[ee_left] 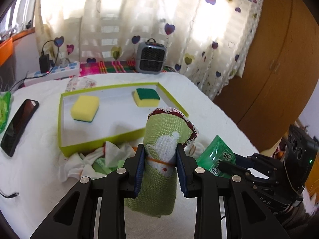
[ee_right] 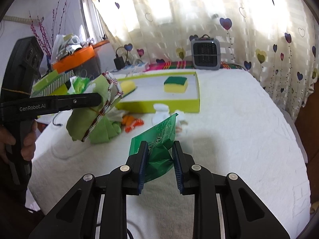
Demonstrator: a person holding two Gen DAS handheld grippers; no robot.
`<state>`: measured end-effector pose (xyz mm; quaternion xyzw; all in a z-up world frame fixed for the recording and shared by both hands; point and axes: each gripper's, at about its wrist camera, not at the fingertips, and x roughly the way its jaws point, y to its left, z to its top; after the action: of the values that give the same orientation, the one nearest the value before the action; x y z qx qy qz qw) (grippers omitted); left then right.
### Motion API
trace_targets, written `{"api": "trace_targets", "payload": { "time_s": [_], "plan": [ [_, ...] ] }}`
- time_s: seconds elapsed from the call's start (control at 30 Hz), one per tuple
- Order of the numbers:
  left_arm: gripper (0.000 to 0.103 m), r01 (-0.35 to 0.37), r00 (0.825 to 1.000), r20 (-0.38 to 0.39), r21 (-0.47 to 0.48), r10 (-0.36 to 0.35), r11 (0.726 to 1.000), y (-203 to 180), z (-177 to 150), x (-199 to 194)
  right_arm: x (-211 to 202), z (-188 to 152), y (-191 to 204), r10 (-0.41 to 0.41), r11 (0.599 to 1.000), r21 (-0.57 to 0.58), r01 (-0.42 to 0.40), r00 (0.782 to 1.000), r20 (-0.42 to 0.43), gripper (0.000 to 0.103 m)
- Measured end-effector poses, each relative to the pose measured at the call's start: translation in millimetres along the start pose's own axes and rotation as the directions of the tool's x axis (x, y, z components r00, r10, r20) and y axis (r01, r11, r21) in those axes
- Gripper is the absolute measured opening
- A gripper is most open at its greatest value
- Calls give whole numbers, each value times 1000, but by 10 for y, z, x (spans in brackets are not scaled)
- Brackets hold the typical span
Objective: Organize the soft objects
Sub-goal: 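Lift the towel roll and tea packet and carry both over the box lid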
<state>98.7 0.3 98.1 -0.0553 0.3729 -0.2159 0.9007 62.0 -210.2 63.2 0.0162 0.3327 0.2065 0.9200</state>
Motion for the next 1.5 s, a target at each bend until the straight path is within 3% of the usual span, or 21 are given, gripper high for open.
{"api": "trace_targets", "payload": {
  "time_s": [0.33,0.73,1.2,1.5],
  "plan": [
    [28,-14,999,36,-70,16,997,266,312,1,29,281,-41,14,1000,2,-14,999,43,26],
    [28,-29,1000,-14,-155,27,987,589,659,411,312,664,-46,17,1000,13,-18,998,56,26],
    [28,-59,995,-89,-224,40,973,819,908,1001,895,951,-226,6,997,78,-5,1000,-18,26],
    [28,-95,987,-149,-222,62,970,863,936,1350,1219,938,-371,29,989,149,-14,995,-94,26]
  ]
}}
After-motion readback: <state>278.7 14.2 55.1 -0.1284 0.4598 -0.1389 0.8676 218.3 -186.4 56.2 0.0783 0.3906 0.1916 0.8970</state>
